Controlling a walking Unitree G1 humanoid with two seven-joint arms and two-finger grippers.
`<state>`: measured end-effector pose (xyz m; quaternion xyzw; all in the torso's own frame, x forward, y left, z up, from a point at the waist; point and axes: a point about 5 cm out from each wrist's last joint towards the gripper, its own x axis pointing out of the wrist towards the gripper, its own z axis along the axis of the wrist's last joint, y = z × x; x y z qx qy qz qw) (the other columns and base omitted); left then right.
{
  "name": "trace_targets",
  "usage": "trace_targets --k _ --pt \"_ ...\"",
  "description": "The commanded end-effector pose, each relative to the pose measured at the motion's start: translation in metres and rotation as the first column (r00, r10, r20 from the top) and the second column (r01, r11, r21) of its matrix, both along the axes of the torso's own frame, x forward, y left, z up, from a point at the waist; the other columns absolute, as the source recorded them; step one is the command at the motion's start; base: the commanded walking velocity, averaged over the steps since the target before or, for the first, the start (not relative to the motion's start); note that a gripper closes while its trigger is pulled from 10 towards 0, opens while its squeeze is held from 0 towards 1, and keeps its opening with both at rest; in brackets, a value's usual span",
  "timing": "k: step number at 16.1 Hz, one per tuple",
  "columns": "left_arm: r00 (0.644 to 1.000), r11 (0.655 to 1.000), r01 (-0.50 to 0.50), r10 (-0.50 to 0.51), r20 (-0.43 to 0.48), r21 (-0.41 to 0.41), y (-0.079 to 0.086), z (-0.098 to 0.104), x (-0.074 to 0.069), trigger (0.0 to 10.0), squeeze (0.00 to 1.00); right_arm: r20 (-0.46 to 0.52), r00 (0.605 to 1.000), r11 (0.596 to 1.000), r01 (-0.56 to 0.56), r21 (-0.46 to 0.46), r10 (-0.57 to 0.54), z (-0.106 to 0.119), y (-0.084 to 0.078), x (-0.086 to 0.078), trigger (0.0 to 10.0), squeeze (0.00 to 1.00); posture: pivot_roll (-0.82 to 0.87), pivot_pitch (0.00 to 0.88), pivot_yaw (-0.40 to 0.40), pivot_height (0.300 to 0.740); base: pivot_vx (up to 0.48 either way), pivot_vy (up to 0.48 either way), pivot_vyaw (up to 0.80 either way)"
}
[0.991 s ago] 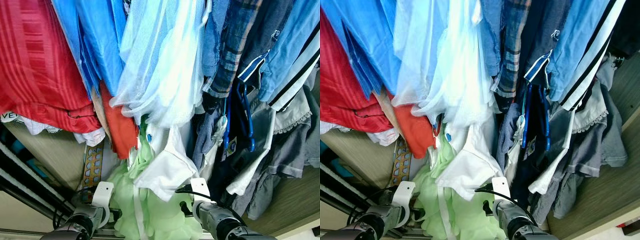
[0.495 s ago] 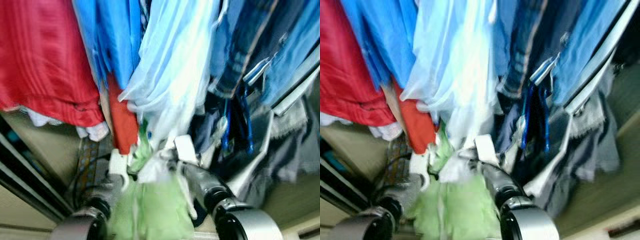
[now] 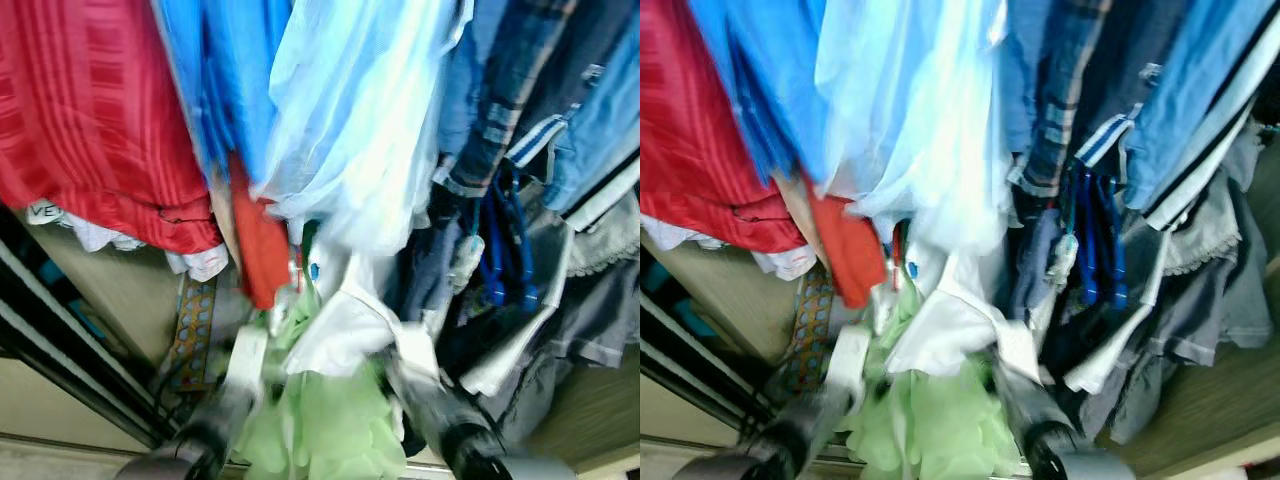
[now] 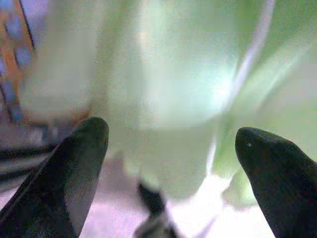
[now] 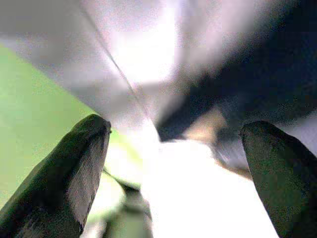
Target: Clean up the room
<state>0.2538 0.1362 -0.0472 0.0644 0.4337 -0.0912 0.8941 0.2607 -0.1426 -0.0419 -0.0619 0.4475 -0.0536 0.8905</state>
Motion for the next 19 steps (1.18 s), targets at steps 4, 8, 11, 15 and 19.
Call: trace_targets --k 4,8,11,15,19 --pt "0.995 0.995 -0.089 0.088 0.039 0.038 0.033 0.012 0.014 10.0 0.00 0.134 0.980 0.986 -0.156 0.054 0.148 0.026 0.050 0.027 10.0 0.00 -0.07 0.000 0.073 0.740 0.000 0.000 0.00" --pt "0.989 0.994 -0.106 0.106 0.108 -0.006 0.015 0.024 0.030 10.0 0.00 0.184 0.973 0.980 -0.164 0.114 0.141 0.037 0.033 0.041 10.0 0.00 -0.09 0.000 -0.007 0.740 0.000 0.000 0.00" --pt "0.993 0.997 -0.078 0.078 0.090 -0.004 0.011 0.024 0.031 10.0 0.00 0.163 0.970 0.977 -0.197 0.076 0.183 0.033 0.029 0.038 10.0 0.00 -0.12 0.000 0.023 0.740 0.000 0.000 0.00" --pt "0.997 0.996 0.037 -0.030 0.077 -0.085 -0.011 0.024 0.029 10.0 0.00 0.167 0.983 0.992 -0.092 0.092 0.075 0.035 0.019 0.041 10.0 0.00 -0.15 0.000 0.029 0.740 0.000 0.000 0.00" --pt "0.996 0.995 0.026 -0.017 0.088 -0.095 -0.014 0.025 0.030 10.0 0.00 0.142 0.977 0.984 -0.169 0.046 0.161 0.031 0.027 0.036 10.0 0.00 -0.13 0.000 0.004 0.740 0.000 0.000 0.00"
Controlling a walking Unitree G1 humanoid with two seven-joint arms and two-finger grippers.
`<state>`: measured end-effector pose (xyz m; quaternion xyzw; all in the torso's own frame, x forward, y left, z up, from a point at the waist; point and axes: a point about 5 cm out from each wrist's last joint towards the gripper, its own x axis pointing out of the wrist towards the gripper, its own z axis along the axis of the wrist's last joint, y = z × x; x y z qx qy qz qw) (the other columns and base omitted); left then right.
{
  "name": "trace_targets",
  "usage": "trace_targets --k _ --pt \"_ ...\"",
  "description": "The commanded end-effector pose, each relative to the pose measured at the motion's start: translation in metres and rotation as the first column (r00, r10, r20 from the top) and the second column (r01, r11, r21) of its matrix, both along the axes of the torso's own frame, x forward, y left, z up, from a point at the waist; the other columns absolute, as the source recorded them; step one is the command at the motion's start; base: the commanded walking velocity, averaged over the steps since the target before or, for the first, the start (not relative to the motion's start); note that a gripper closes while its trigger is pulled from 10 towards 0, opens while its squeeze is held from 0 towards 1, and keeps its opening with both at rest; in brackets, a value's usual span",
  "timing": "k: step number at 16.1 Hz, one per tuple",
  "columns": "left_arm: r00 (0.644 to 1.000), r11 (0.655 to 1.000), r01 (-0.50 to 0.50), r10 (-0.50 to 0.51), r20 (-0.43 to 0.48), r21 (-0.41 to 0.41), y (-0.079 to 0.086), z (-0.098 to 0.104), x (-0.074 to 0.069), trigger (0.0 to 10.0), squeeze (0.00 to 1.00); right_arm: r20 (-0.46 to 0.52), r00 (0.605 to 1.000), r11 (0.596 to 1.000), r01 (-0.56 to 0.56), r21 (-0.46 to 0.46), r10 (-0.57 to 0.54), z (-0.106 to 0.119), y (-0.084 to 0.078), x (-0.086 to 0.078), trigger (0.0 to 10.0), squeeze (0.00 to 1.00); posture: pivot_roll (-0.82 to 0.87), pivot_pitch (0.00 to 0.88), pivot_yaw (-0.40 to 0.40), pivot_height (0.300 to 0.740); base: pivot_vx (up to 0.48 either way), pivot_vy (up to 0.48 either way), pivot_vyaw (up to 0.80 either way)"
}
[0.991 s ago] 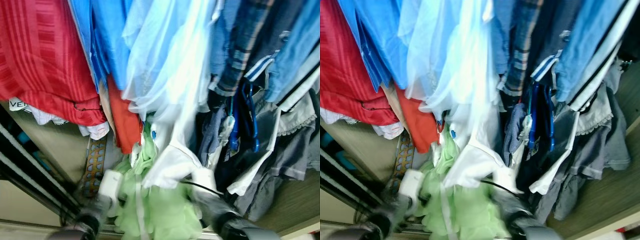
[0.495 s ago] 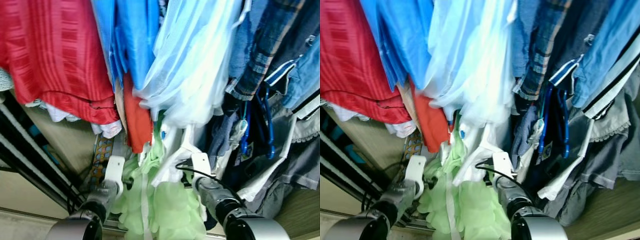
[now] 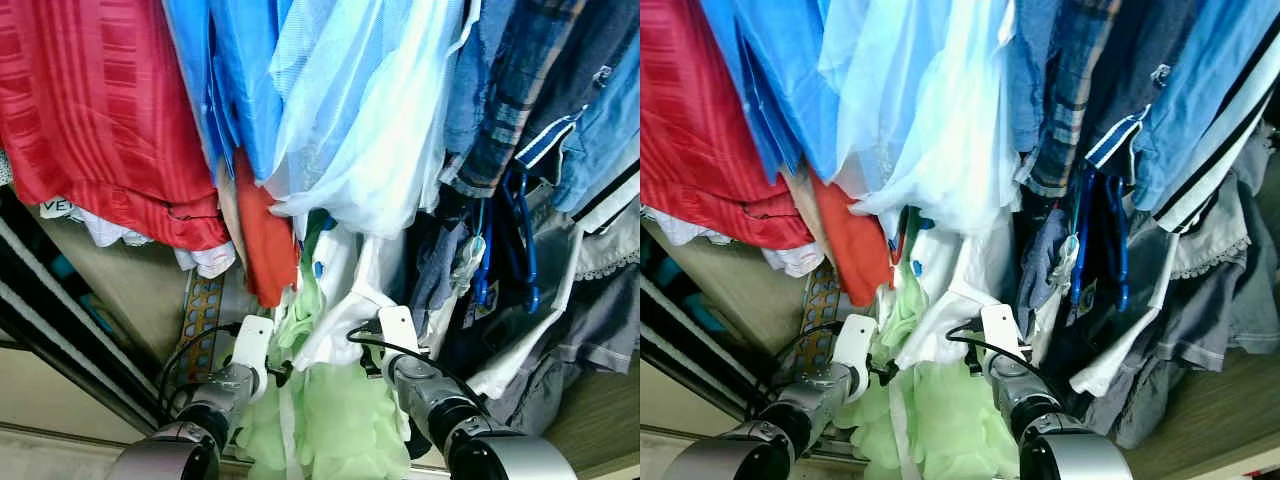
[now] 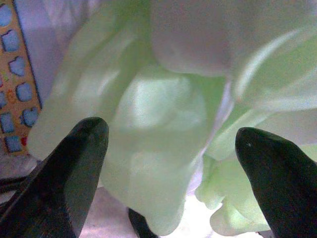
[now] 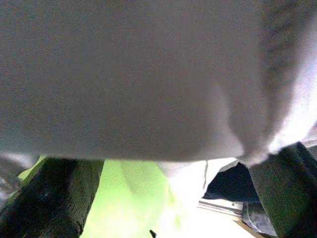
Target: Clean up the room
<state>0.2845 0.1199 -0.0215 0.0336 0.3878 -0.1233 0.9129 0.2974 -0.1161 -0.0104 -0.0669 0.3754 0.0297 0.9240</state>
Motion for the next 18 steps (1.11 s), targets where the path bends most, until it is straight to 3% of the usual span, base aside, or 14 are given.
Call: trace_targets --k 1,3,4,5,6,7,9,11,14,18 --pt "1.000 1.000 -0.009 0.010 -0.023 0.011 0.004 -0.003 -0.003 10.0 0.00 -0.054 0.998 0.999 0.038 -0.013 -0.038 -0.006 -0.003 -0.006 10.0 0.00 -0.14 0.000 0.004 0.740 0.000 0.000 0.00" --pt "0.987 0.996 0.030 -0.016 -0.157 0.082 0.014 -0.022 -0.026 10.0 0.00 -0.104 0.994 0.999 0.015 -0.039 -0.019 -0.017 0.003 -0.020 10.0 0.00 -0.13 0.000 0.017 0.740 0.000 0.000 0.00" --pt "0.982 0.996 -0.027 0.041 -0.182 0.079 0.021 -0.026 -0.032 10.0 0.00 -0.133 0.991 1.000 0.022 -0.013 -0.024 -0.025 0.009 -0.030 10.0 0.00 -0.13 0.000 0.019 0.740 0.000 0.000 0.00" --pt "0.968 0.990 -0.132 0.138 -0.209 0.040 0.027 -0.029 -0.036 10.0 0.00 -0.159 0.986 0.998 -0.053 -0.043 0.046 -0.034 0.014 -0.043 10.0 0.00 -0.12 0.000 0.023 0.740 0.000 0.000 0.00" --pt "0.961 0.986 -0.164 0.166 -0.223 0.030 0.029 -0.030 -0.038 10.0 0.00 -0.166 0.983 0.996 -0.083 -0.035 0.076 -0.035 0.015 -0.044 10.0 0.00 -0.13 0.000 0.028 0.740 0.000 0.000 0.00" --pt "0.957 0.986 -0.159 0.167 -0.237 0.053 0.030 -0.032 -0.041 10.0 0.00 -0.153 0.988 1.000 -0.008 0.025 0.012 -0.031 0.010 -0.037 10.0 0.00 -0.14 0.000 0.035 0.740 0.000 0.000 0.00" --pt "0.966 0.991 -0.125 0.134 -0.220 0.057 0.026 -0.029 -0.036 10.0 0.00 -0.123 0.992 1.000 0.004 0.015 -0.002 -0.026 0.005 -0.030 10.0 0.00 -0.15 0.000 0.041 0.740 0.000 0.000 0.00" --pt "0.977 0.994 -0.094 0.102 -0.184 0.052 0.020 -0.024 -0.029 10.0 0.00 -0.112 0.992 0.998 -0.055 -0.026 0.051 -0.023 0.006 -0.027 10.0 0.00 -0.14 0.000 0.029 0.740 0.000 0.000 0.00" --pt "0.978 0.991 -0.131 0.129 -0.164 0.000 0.020 -0.020 -0.023 10.0 0.00 -0.099 0.992 0.997 -0.073 -0.002 0.073 -0.021 0.014 -0.025 10.0 0.00 -0.14 0.000 0.030 0.740 0.000 0.000 0.13" --pt "0.985 0.997 -0.074 0.076 -0.156 0.014 0.019 -0.019 -0.023 10.0 0.00 -0.085 0.995 0.999 -0.043 0.033 0.046 -0.017 0.020 -0.022 10.0 0.00 -0.15 0.000 0.063 0.740 0.000 0.000 0.00"
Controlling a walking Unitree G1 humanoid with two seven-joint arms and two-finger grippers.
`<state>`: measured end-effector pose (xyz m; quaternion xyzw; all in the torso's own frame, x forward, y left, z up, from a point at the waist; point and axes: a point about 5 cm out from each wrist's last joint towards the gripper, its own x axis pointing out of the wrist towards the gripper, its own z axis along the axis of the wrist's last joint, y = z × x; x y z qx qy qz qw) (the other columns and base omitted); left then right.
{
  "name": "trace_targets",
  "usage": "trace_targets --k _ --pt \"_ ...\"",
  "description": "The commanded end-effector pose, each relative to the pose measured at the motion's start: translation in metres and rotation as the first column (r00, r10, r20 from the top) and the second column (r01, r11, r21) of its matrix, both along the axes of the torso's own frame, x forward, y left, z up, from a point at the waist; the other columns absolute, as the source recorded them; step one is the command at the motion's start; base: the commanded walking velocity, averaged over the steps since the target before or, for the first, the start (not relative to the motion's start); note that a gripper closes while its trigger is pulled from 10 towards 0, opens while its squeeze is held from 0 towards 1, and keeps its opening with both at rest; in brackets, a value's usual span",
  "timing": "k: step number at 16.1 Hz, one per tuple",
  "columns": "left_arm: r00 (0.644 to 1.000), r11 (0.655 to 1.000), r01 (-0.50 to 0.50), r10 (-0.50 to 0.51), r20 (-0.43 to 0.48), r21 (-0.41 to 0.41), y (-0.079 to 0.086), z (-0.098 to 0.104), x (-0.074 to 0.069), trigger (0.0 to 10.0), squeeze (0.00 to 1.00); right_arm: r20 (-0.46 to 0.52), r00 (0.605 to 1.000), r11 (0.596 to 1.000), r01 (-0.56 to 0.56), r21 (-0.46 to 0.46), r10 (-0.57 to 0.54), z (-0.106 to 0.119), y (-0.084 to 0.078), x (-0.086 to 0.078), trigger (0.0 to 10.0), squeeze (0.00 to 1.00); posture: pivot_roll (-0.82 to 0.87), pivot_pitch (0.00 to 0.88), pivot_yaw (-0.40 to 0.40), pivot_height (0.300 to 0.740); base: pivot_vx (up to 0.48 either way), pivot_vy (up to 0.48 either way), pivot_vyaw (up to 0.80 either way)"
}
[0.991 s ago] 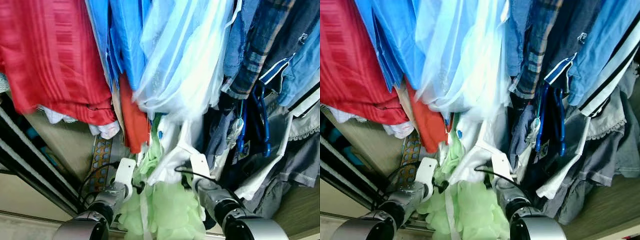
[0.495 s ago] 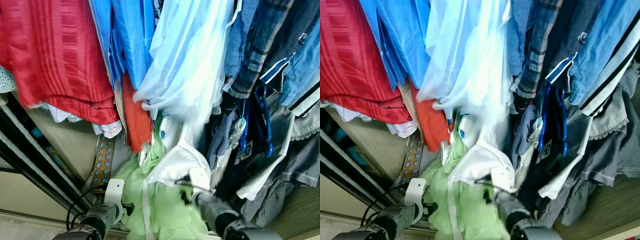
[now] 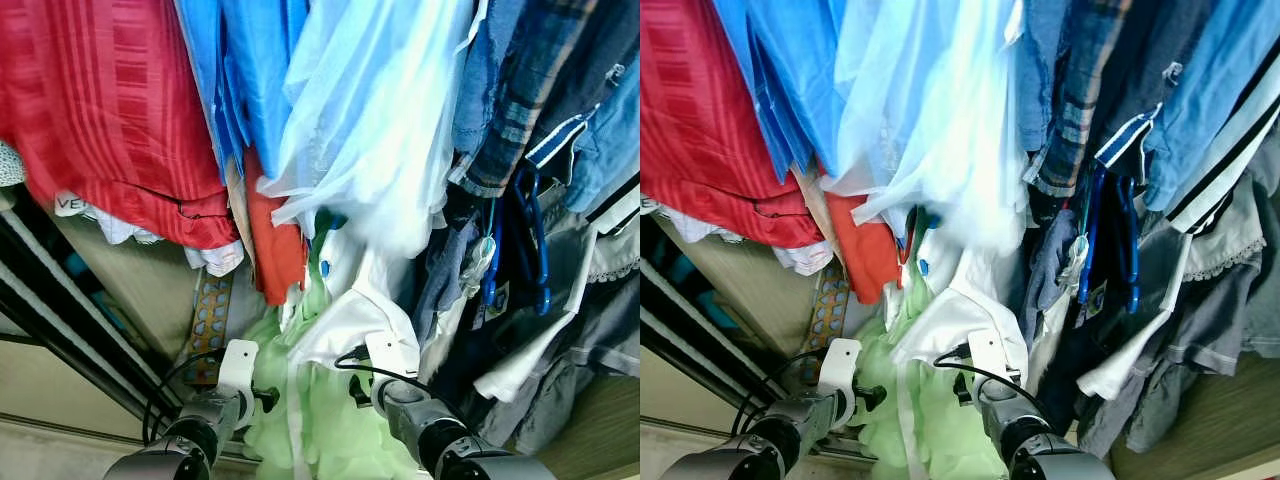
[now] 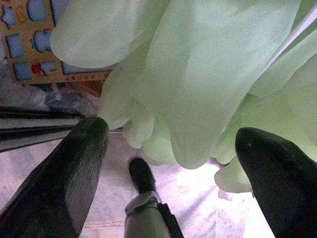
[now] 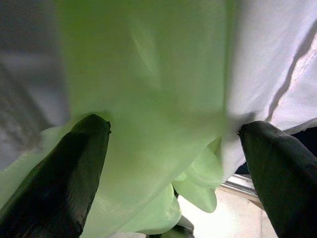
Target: Clean up the room
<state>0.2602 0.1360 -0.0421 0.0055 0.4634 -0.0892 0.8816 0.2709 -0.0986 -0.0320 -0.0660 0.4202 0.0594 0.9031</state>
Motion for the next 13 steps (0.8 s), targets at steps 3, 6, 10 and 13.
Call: trace_targets --k 3,6,10,13 --pt "0.999 0.999 0.028 -0.028 0.019 0.018 0.000 0.003 0.004 10.0 0.00 0.035 0.997 0.997 -0.074 -0.024 0.074 0.007 0.006 0.007 10.0 0.00 -0.15 0.000 0.066 0.740 0.000 0.000 0.27" --pt "0.999 0.998 0.051 -0.051 0.013 0.023 -0.001 0.003 0.003 10.0 0.00 0.033 0.997 0.997 -0.070 -0.017 0.070 0.007 0.007 0.007 10.0 0.00 -0.15 0.000 0.060 0.740 0.000 0.000 0.80" --pt "0.998 0.998 0.053 -0.053 0.016 0.016 -0.002 0.003 0.004 10.0 0.00 0.033 0.993 0.994 -0.108 -0.024 0.109 0.007 0.010 0.007 10.0 0.00 -0.15 0.000 0.062 0.740 0.000 0.000 0.80" --pt "0.998 0.998 0.061 -0.061 0.027 0.006 -0.005 0.004 0.005 10.0 0.00 0.018 0.990 0.990 -0.141 0.015 0.141 0.006 0.016 0.004 10.0 0.00 -0.15 0.000 0.062 0.740 0.000 0.000 0.80"
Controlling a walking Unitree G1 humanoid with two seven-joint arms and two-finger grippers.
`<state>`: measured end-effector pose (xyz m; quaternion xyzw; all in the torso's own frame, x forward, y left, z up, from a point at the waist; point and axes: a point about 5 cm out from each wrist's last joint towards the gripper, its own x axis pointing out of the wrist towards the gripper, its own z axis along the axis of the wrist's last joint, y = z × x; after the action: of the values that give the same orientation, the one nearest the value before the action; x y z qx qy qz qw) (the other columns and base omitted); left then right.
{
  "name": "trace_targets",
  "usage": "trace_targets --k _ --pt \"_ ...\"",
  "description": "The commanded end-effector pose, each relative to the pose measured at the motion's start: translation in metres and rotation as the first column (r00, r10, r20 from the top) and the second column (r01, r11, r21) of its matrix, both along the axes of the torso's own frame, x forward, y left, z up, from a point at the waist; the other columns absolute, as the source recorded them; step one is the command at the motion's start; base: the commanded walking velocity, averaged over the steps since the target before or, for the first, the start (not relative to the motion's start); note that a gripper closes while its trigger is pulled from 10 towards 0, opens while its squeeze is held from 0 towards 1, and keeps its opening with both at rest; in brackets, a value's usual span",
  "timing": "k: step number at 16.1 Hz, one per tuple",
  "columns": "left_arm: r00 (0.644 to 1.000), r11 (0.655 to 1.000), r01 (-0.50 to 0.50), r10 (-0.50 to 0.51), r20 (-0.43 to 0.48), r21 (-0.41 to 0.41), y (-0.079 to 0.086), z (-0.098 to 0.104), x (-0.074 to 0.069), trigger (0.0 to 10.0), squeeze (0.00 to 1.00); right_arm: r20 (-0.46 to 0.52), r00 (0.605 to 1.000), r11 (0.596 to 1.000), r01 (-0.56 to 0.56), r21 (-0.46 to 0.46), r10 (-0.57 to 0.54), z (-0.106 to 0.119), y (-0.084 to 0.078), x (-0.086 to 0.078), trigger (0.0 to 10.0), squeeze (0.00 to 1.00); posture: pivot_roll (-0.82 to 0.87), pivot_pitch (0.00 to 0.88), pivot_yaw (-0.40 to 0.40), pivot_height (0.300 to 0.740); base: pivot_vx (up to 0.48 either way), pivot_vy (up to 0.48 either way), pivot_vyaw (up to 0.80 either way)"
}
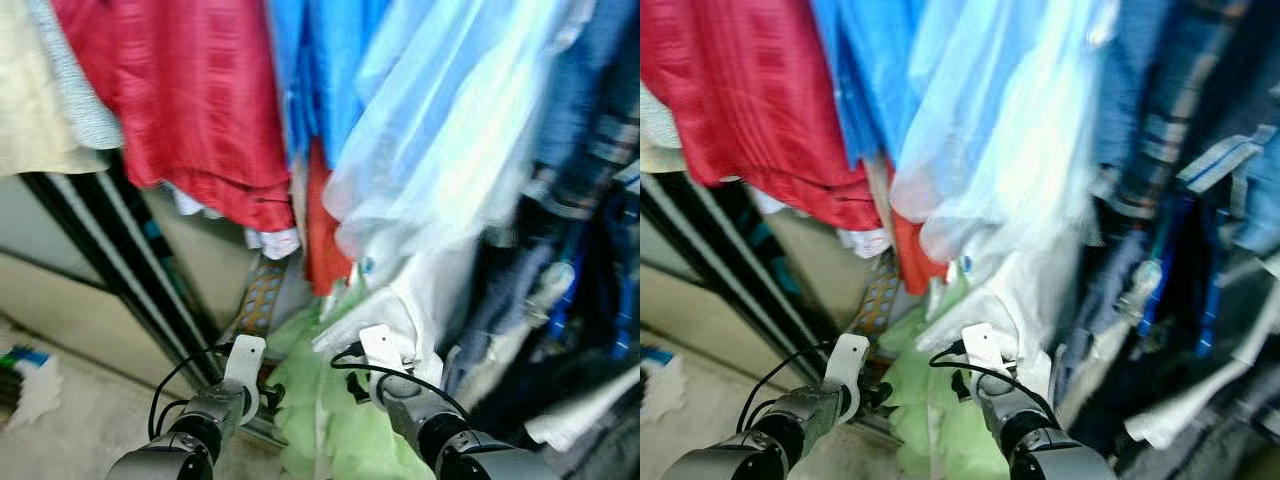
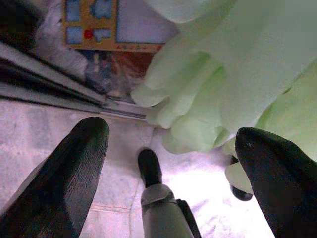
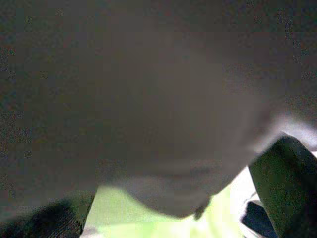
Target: Clean up the room
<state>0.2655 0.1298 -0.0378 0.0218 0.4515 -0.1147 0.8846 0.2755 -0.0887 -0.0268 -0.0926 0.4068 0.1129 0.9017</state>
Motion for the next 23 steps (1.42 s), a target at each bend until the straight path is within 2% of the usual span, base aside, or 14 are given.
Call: trace_targets --k 1,4,9,13,14,15,18,20,23 --pt "1.000 1.000 0.008 -0.008 0.002 -0.003 0.000 0.000 0.000 10.0 0.00 -0.009 0.999 0.999 -0.043 0.031 0.044 0.000 0.010 -0.002 10.0 0.00 -0.15 0.000 0.062 0.740 0.000 0.000 0.80" --pt "1.000 1.000 0.025 -0.025 0.006 0.005 -0.001 0.000 0.000 10.0 0.00 -0.012 0.990 0.989 -0.137 0.052 0.138 0.000 0.021 -0.005 10.0 0.00 -0.15 0.000 0.061 0.740 0.000 0.000 0.80" --pt "0.999 0.999 0.036 -0.037 0.025 0.021 -0.001 0.002 0.002 10.0 0.00 -0.002 0.987 0.986 -0.160 0.053 0.161 0.001 0.023 -0.004 10.0 0.00 -0.15 0.000 0.061 0.740 0.000 0.000 0.80" --pt "0.998 0.999 -0.044 0.044 0.042 0.012 0.003 0.003 0.005 10.0 0.00 0.010 0.986 0.985 -0.166 0.044 0.165 0.002 0.023 -0.003 10.0 0.00 -0.15 0.000 0.062 0.740 0.000 0.000 0.80" --pt "0.997 0.997 -0.064 0.062 0.044 0.052 0.006 0.003 0.005 10.0 0.00 0.013 0.985 0.984 -0.172 0.040 0.172 0.003 0.023 -0.003 10.0 0.00 -0.15 0.000 0.062 0.740 0.000 0.000 0.80" --pt "0.995 0.994 -0.091 0.089 0.046 0.058 0.008 0.003 0.005 10.0 0.00 0.015 0.985 0.984 -0.173 0.038 0.173 0.003 0.023 -0.003 10.0 0.00 -0.15 0.000 0.062 0.740 0.000 0.000 0.80" --pt "0.995 0.996 -0.080 0.078 0.060 0.037 0.005 0.005 0.008 10.0 0.00 0.018 0.984 0.983 -0.179 0.029 0.179 0.003 0.022 -0.002 10.0 0.00 -0.15 0.000 0.057 0.740 0.000 0.000 0.80" --pt "0.990 0.991 -0.133 0.133 0.052 -0.009 0.006 0.005 0.008 10.0 0.00 0.019 0.982 0.982 -0.188 0.024 0.187 0.003 0.023 -0.003 10.0 0.00 -0.15 0.000 0.054 0.740 0.000 0.000 0.80" --pt "0.989 0.991 -0.136 0.136 0.057 -0.009 0.006 0.006 0.008 10.0 0.00 0.019 0.981 0.981 -0.194 0.018 0.193 0.003 0.022 -0.003 10.0 0.00 -0.14 0.000 0.053 0.740 0.000 0.000 0.80"
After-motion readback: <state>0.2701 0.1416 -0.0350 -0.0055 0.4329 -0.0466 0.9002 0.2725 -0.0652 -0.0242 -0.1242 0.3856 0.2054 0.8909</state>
